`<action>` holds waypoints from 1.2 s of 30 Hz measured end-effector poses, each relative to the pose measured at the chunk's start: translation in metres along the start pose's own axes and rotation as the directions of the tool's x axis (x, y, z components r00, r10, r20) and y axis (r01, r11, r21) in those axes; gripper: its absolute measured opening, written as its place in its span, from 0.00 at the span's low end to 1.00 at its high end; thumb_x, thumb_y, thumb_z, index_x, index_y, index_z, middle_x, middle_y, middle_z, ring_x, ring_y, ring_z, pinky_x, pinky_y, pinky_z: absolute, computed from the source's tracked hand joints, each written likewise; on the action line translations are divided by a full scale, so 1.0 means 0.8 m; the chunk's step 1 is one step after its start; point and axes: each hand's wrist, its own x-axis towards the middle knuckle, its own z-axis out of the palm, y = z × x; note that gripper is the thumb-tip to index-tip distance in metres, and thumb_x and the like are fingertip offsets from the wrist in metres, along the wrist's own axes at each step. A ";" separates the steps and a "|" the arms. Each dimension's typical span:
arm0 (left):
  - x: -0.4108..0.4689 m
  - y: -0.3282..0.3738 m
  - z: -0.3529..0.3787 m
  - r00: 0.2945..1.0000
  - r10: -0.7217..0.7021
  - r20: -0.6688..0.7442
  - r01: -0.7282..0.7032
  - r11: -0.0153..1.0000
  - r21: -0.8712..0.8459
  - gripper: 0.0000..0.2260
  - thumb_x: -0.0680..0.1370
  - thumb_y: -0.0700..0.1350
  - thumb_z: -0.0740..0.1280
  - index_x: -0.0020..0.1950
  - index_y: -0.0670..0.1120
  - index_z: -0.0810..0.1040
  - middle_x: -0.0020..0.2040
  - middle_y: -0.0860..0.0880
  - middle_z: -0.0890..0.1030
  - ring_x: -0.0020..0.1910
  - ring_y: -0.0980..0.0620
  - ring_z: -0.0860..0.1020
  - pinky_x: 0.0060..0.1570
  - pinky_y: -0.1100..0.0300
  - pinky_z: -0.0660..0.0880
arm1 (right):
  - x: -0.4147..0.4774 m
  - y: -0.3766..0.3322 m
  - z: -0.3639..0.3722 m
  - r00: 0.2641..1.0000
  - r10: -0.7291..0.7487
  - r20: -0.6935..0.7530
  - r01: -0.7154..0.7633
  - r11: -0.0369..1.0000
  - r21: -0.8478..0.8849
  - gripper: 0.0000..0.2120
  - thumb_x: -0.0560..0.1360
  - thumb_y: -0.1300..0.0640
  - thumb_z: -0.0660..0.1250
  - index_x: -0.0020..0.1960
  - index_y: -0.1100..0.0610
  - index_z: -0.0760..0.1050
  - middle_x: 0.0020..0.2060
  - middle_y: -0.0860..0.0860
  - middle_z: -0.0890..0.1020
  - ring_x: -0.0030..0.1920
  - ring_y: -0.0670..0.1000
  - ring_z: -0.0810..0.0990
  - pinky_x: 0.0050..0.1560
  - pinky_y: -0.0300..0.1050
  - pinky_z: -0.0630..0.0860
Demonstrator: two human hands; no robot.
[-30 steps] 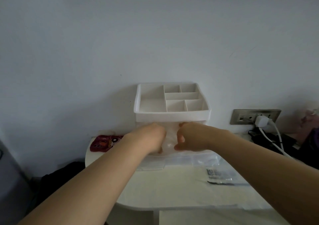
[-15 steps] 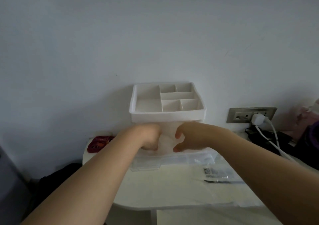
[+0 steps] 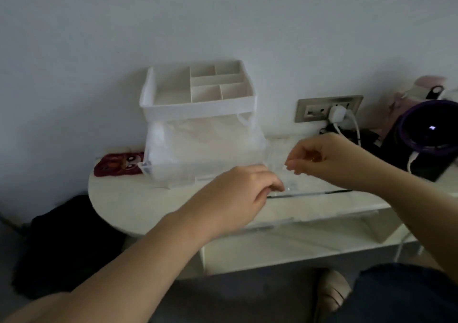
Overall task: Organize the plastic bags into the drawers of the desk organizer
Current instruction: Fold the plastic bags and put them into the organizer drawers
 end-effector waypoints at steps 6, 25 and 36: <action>0.032 -0.027 0.106 0.962 -0.198 0.189 0.145 0.954 0.263 0.16 0.80 0.43 0.58 0.68 0.53 0.72 0.75 0.48 0.60 0.72 0.48 0.60 0.67 0.56 0.61 | -0.022 0.088 0.045 0.902 0.289 0.320 -0.163 0.915 -0.369 0.13 0.79 0.54 0.61 0.62 0.50 0.77 0.59 0.47 0.80 0.56 0.44 0.78 0.55 0.34 0.70; 0.077 -0.064 0.156 0.923 -0.344 0.172 0.284 0.911 0.298 0.39 0.77 0.52 0.63 0.78 0.46 0.41 0.78 0.49 0.46 0.73 0.46 0.60 0.66 0.56 0.62 | 0.021 0.129 0.084 0.956 0.232 0.182 -0.069 0.775 -0.629 0.11 0.78 0.58 0.61 0.59 0.55 0.75 0.55 0.53 0.77 0.54 0.56 0.78 0.52 0.49 0.76; 0.078 -0.066 0.149 0.929 -0.323 0.179 0.270 0.924 0.270 0.37 0.75 0.53 0.64 0.77 0.49 0.47 0.77 0.51 0.52 0.71 0.46 0.63 0.65 0.54 0.63 | -0.007 0.117 0.032 0.956 0.292 0.012 -0.292 0.956 0.018 0.06 0.73 0.53 0.69 0.38 0.52 0.79 0.33 0.44 0.81 0.36 0.42 0.80 0.35 0.34 0.72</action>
